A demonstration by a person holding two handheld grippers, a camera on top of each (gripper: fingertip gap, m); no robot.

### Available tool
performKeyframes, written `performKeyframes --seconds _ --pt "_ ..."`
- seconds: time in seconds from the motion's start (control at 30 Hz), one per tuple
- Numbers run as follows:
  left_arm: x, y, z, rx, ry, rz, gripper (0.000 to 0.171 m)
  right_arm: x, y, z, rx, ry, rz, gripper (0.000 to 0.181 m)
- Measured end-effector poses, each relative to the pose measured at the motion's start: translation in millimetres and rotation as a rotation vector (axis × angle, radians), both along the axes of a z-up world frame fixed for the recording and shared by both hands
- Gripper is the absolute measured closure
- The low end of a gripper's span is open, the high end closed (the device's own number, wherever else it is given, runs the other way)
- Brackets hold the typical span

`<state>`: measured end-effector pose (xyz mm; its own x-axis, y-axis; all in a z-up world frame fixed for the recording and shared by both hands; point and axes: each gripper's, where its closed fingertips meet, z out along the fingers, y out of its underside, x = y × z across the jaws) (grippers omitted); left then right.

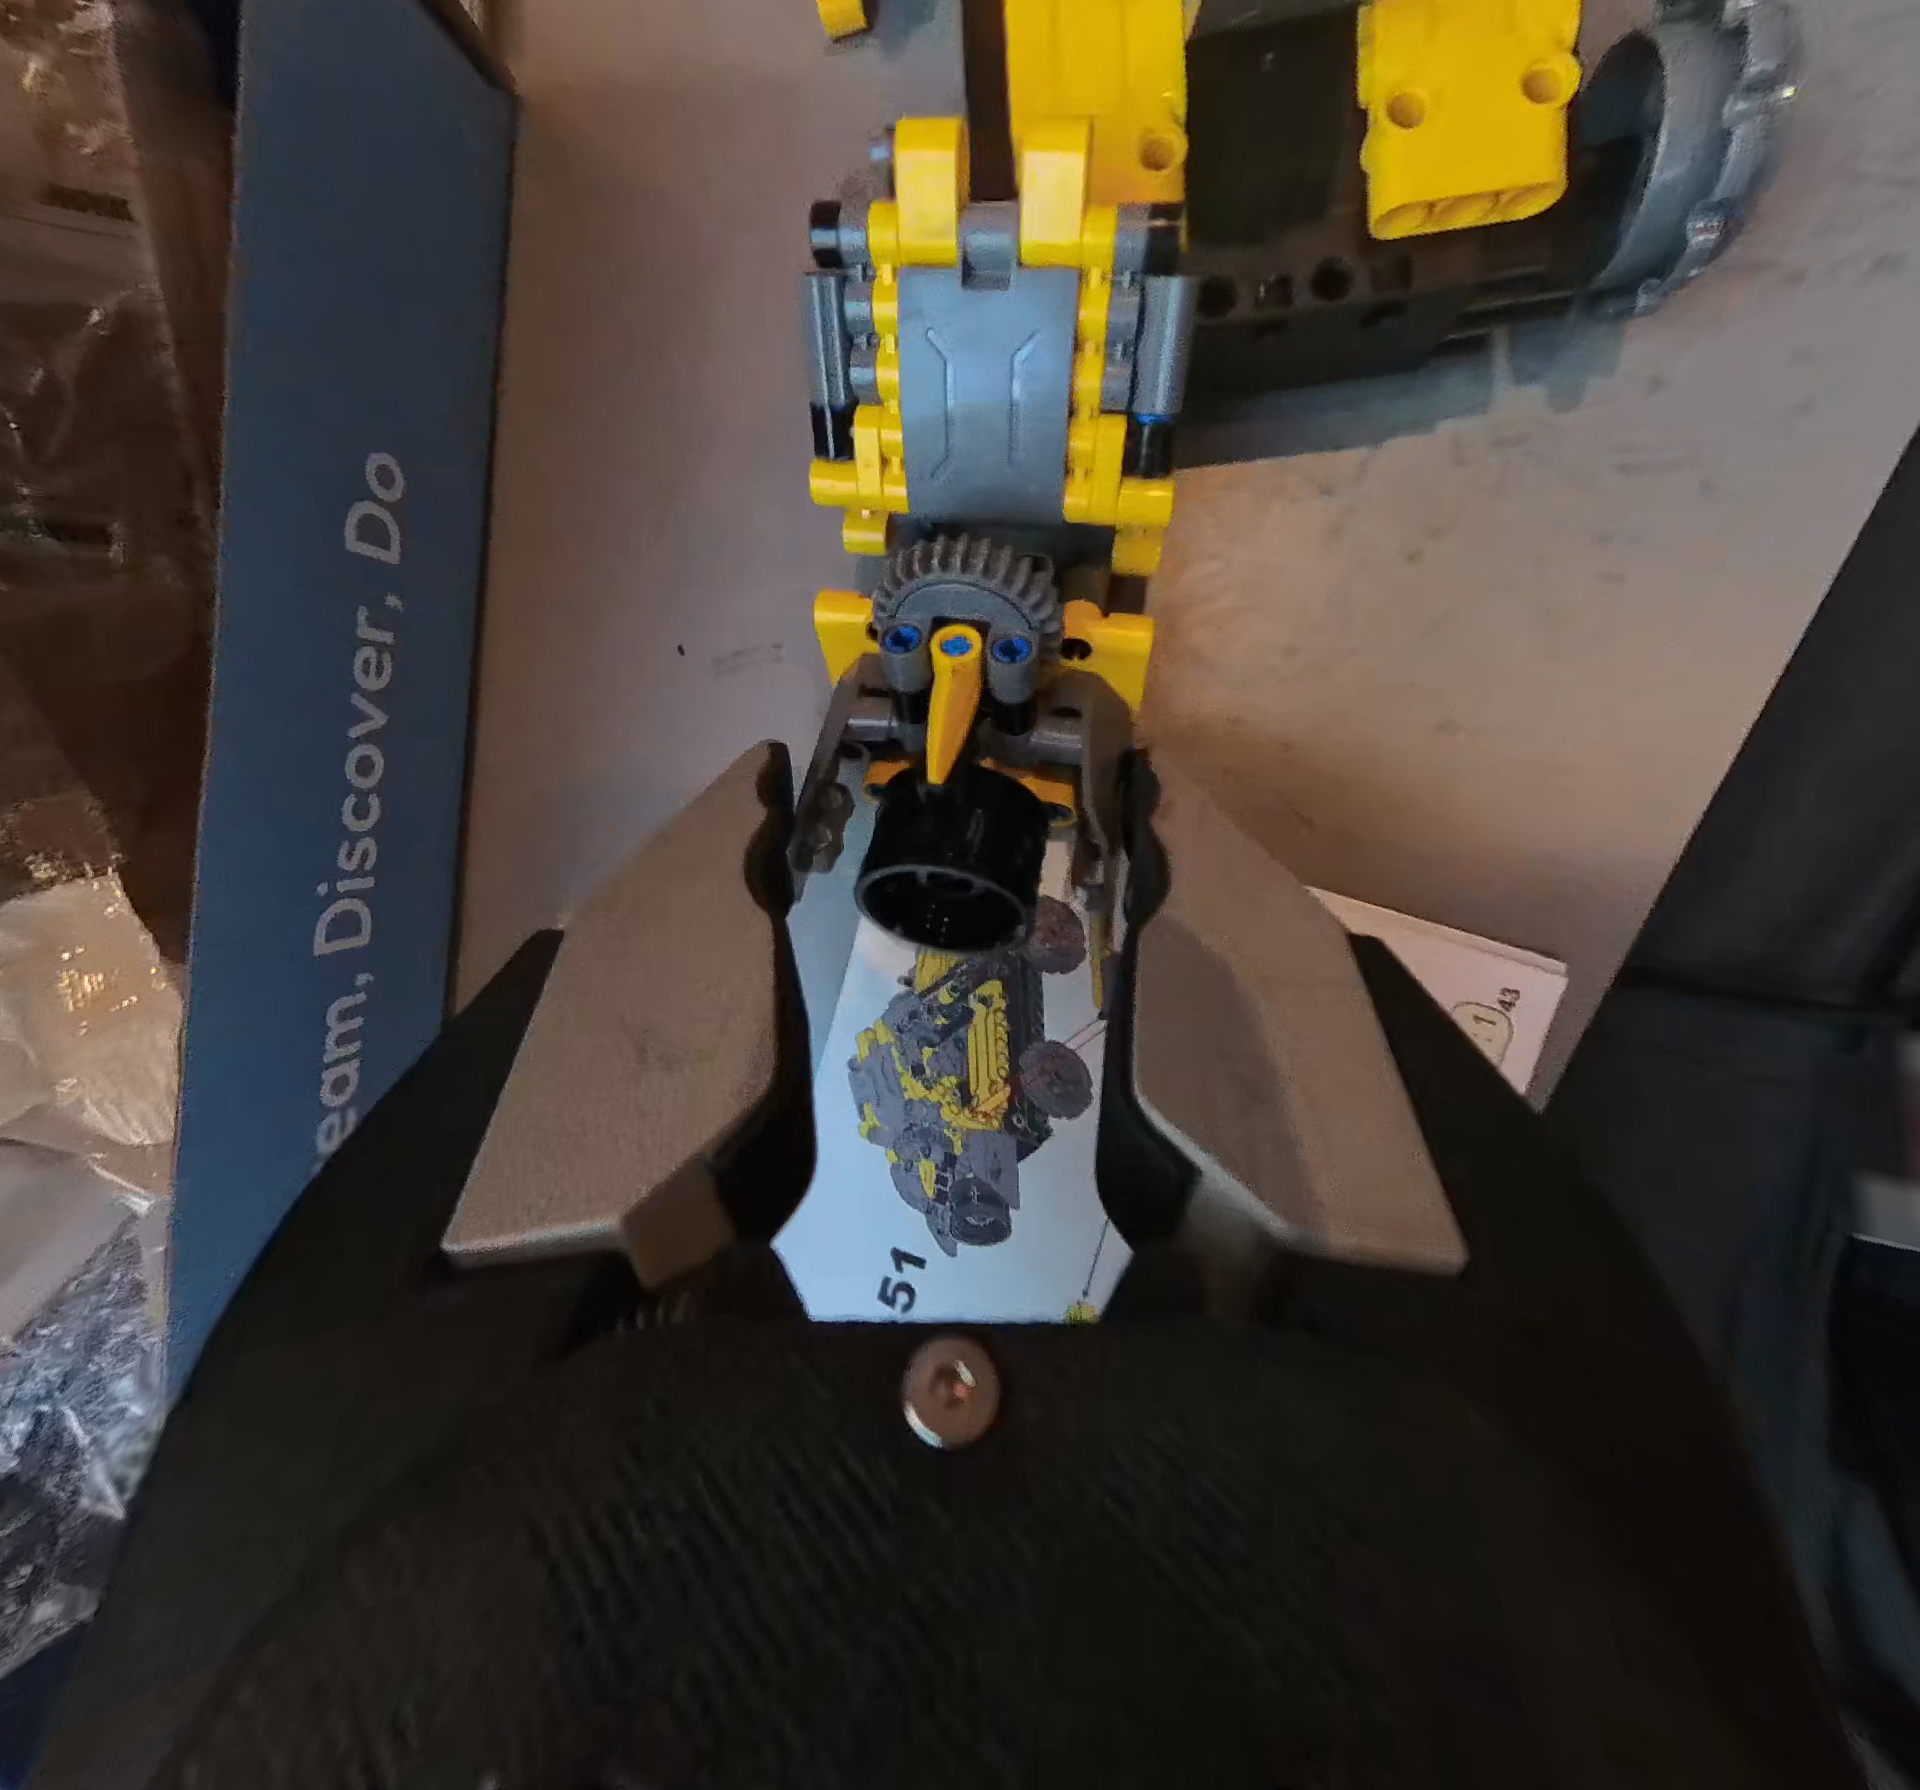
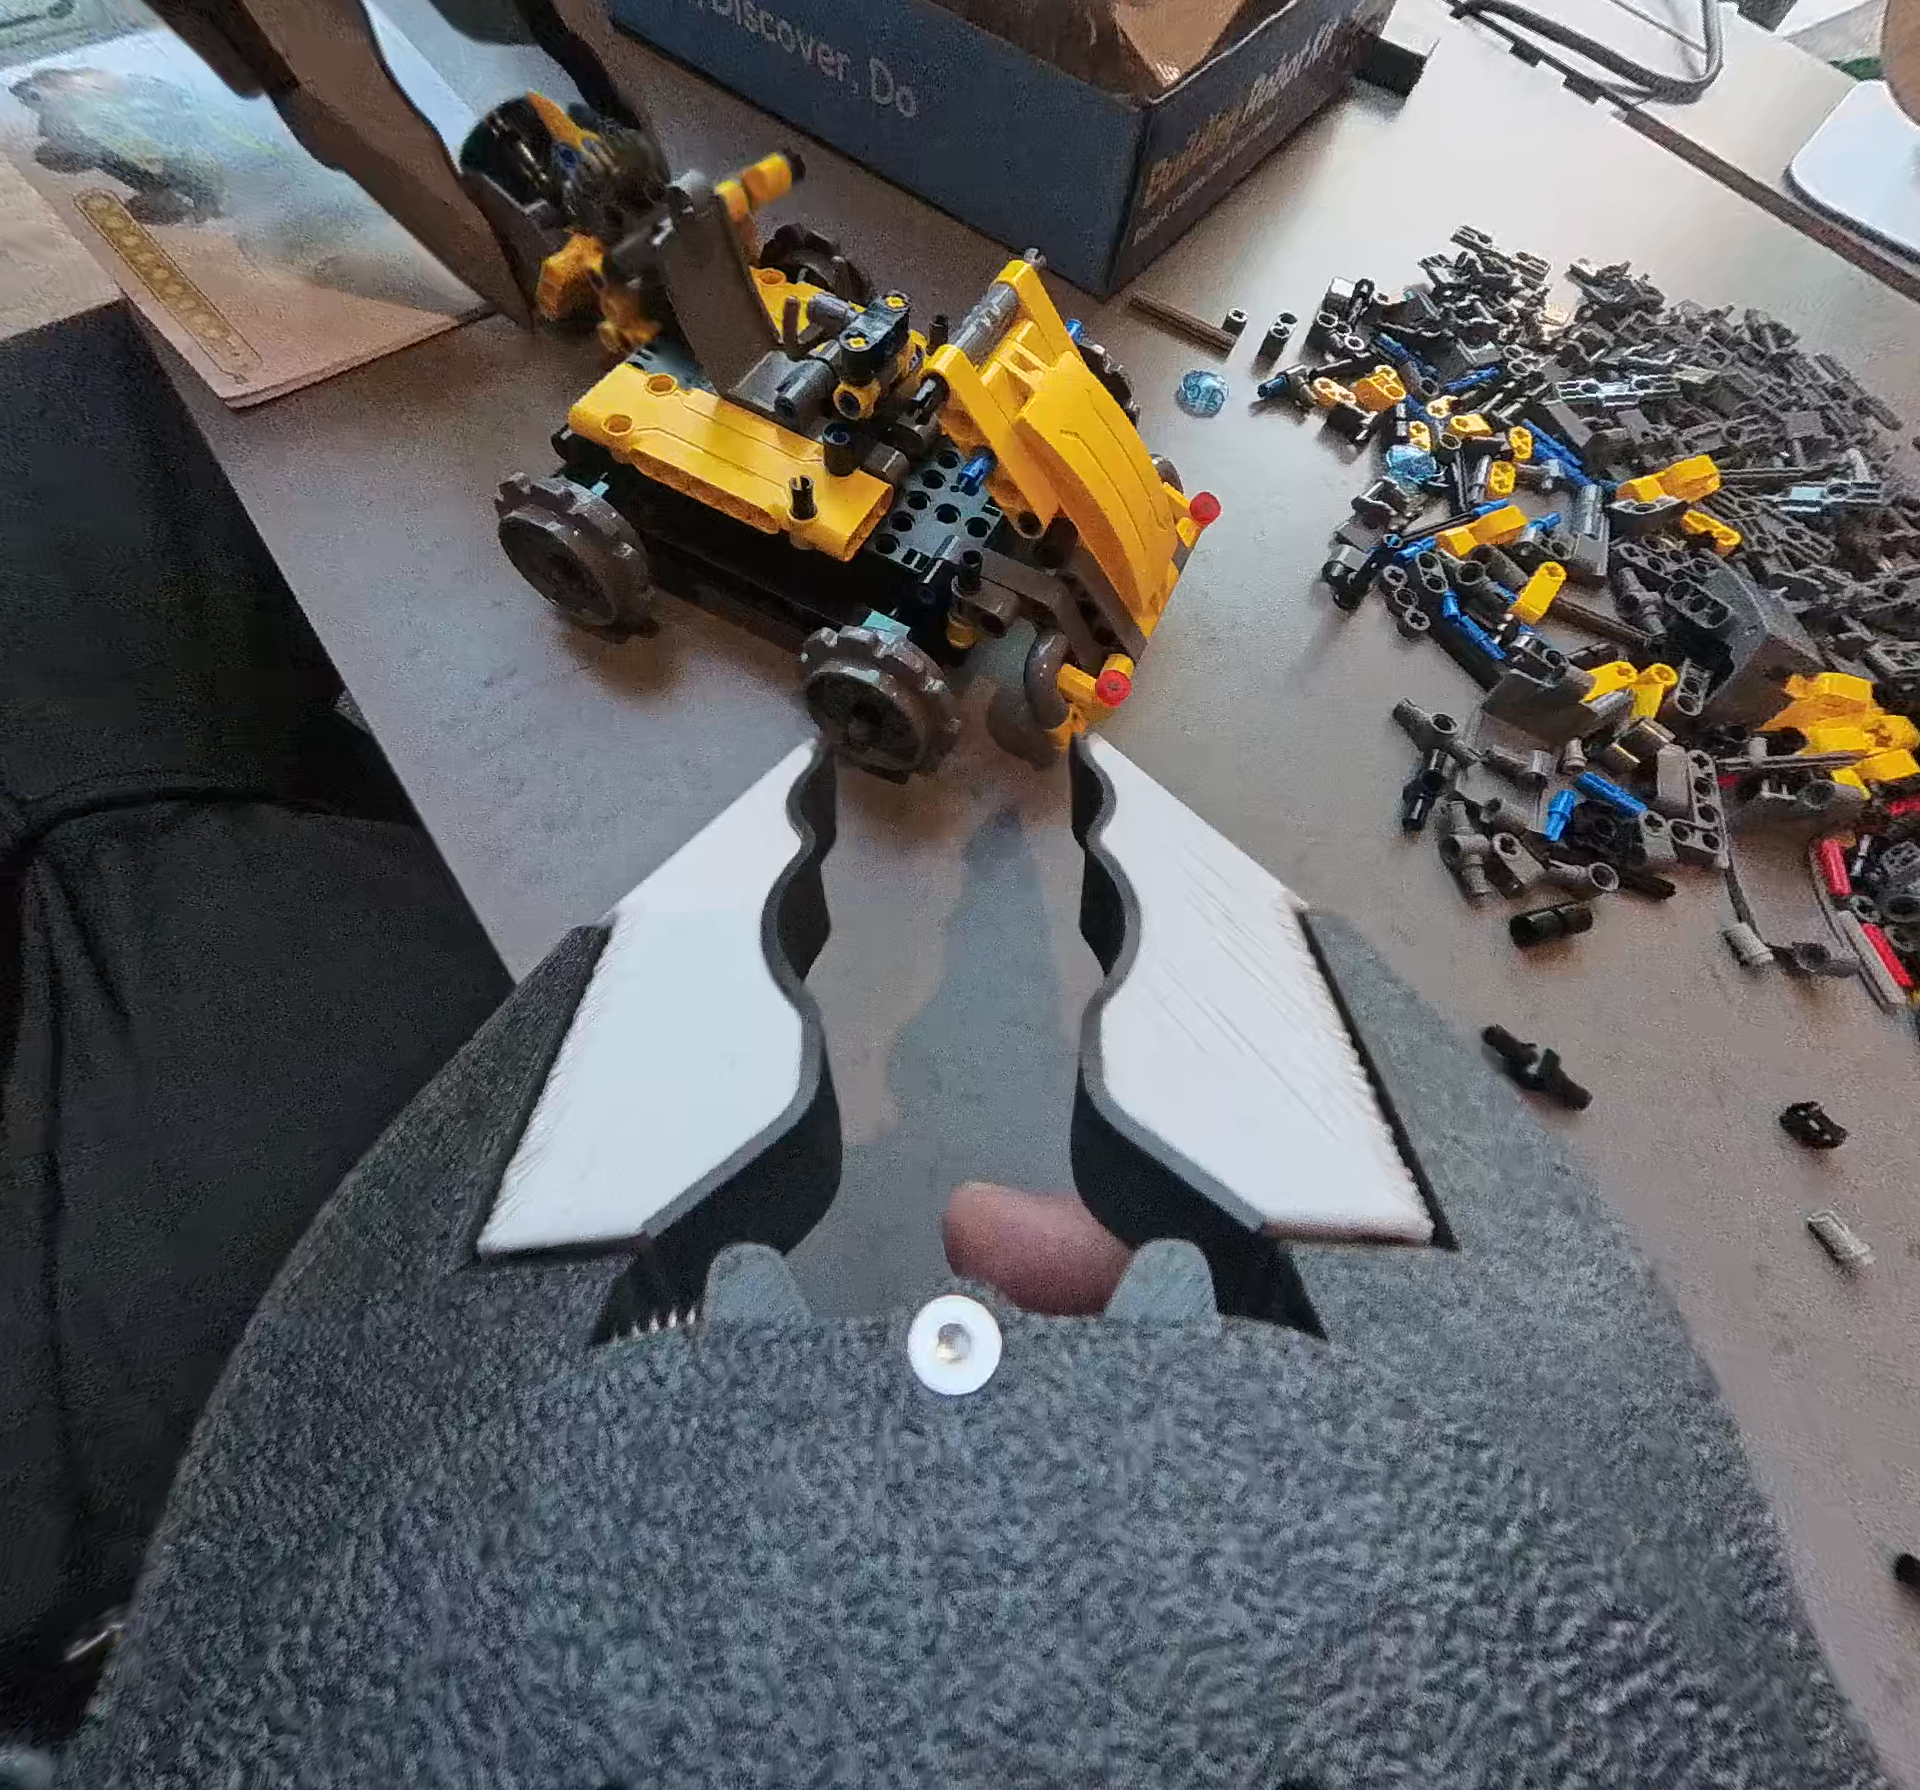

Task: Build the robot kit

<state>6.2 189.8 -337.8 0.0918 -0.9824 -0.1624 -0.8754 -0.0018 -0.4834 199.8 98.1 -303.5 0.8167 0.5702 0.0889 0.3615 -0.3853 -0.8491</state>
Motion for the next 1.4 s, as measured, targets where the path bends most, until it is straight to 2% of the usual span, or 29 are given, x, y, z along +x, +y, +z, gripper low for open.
performKeyframes --seconds 0.1,0.2,0.27,0.37,0.53,0.6,0.67,0.73,0.77,0.87,0.93,1.0,1.07,1.13,1.2,1.33,1.4 --pt "-3 2 12 -0.075 -0.125 0.057 0.112 -6 -4 3 0.012 0.012 0.010 0.137" --pt "-12 5 27 -0.209 -0.294 0.139 0.113 -18 -9 7 0.023 0.030 0.030 0.138" --pt "-20 6 30 -0.290 -0.356 0.195 0.112 -30 -10 8 0.016 0.058 0.042 0.138" --pt "-25 2 36 -0.416 -0.442 0.259 0.112 -58 -12 13 -0.001 0.126 0.066 0.139" --pt "-31 -11 46 -0.466 -0.488 0.308 0.113 -115 -18 4 -0.087 0.165 0.114 0.139" --pt "-32 -20 53 -0.542 -0.547 0.335 0.113 -136 -19 1 -0.109 0.184 0.119 0.139" --pt "-33 -22 60 -0.635 -0.634 0.380 0.136 -152 -19 -3 -0.126 0.194 0.119 0.139" --pt "-37 -19 68 -0.733 -0.754 0.439 0.171 -162 -14 -7 -0.145 0.209 0.094 0.141" --pt "-40 -16 66 -0.735 -0.769 0.458 0.171 -165 -12 -10 -0.162 0.219 0.074 0.143" --pt "-51 -15 37 -0.578 -0.628 0.480 0.171 -172 -5 -18 -0.187 0.213 0.033 0.143" --pt "-54 -18 39 -0.556 -0.620 0.469 0.164 -178 -5 -17 -0.185 0.213 0.036 0.143" --pt "-57 -21 53 -0.508 -0.646 0.426 0.147 -181 -2 -12 -0.188 0.243 0.005 0.142" --pt "-64 -18 63 -0.430 -0.625 0.405 0.144 -188 2 -4 -0.205 0.331 -0.019 0.141" --pt "-71 -13 62 -0.362 -0.565 0.387 0.133 -191 11 2 -0.216 0.398 -0.063 0.138" --pt "-77 -7 55 -0.312 -0.499 0.363 0.131 -196 21 5 -0.228 0.432 -0.102 0.133" --pt "-74 -17 35 -0.310 -0.435 0.269 0.132 -202 42 4 -0.226 0.450 -0.171 0.127" --pt "-69 -32 30 -0.352 -0.429 0.210 0.130 -202 49 -1 -0.221 0.423 -0.189 0.138"
